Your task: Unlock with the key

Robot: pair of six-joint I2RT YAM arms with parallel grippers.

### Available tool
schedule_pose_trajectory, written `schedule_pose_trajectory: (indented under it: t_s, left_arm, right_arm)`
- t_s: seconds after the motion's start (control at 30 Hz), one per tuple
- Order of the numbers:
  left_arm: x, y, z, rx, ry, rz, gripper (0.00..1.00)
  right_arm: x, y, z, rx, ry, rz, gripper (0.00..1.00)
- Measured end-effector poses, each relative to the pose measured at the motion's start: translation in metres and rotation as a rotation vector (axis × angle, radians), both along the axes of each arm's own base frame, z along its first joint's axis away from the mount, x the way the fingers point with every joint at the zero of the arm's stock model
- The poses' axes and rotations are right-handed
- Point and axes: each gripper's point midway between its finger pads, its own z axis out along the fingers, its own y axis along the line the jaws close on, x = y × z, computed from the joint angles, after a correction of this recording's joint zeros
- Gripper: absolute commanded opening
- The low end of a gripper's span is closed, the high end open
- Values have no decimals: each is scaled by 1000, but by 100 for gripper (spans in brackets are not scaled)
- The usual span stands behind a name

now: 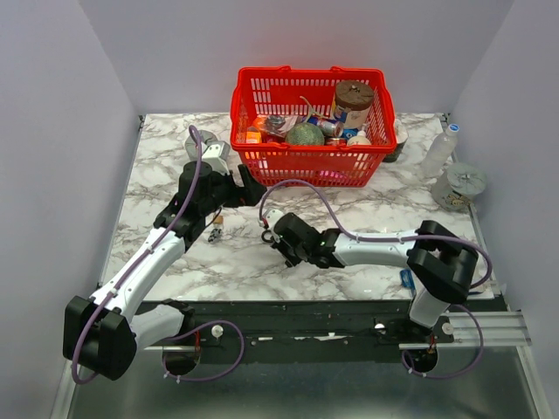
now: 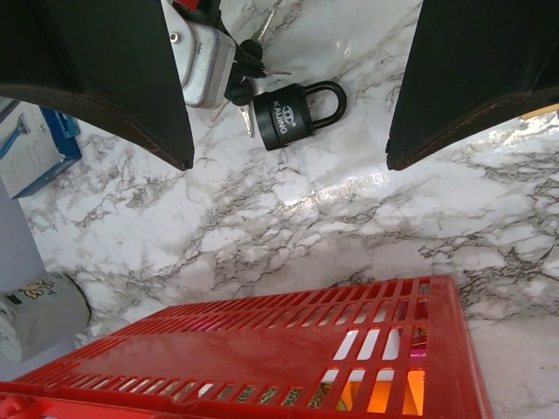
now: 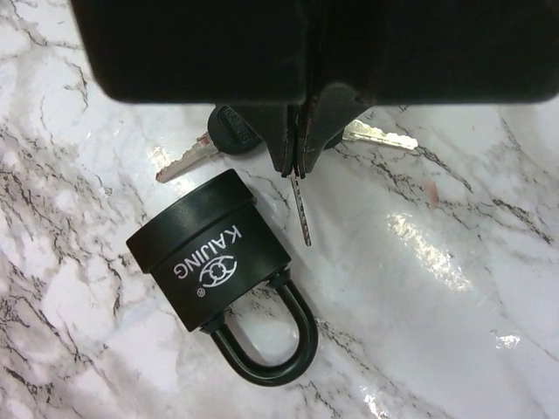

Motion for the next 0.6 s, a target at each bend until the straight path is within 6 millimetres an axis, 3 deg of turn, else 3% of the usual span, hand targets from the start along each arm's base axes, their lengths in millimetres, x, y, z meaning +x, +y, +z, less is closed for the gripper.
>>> schedule_pose_trajectory:
  t_s: [0.43, 0.6]
  left_arm:
    - [-12, -27, 24, -90, -73, -176, 99]
    - [-24, -44, 39, -150, -120, -299, 99]
  right_arm:
    - [-4, -27, 3, 143, 121, -98, 1]
    - [0, -37, 18, 283, 174, -129, 1]
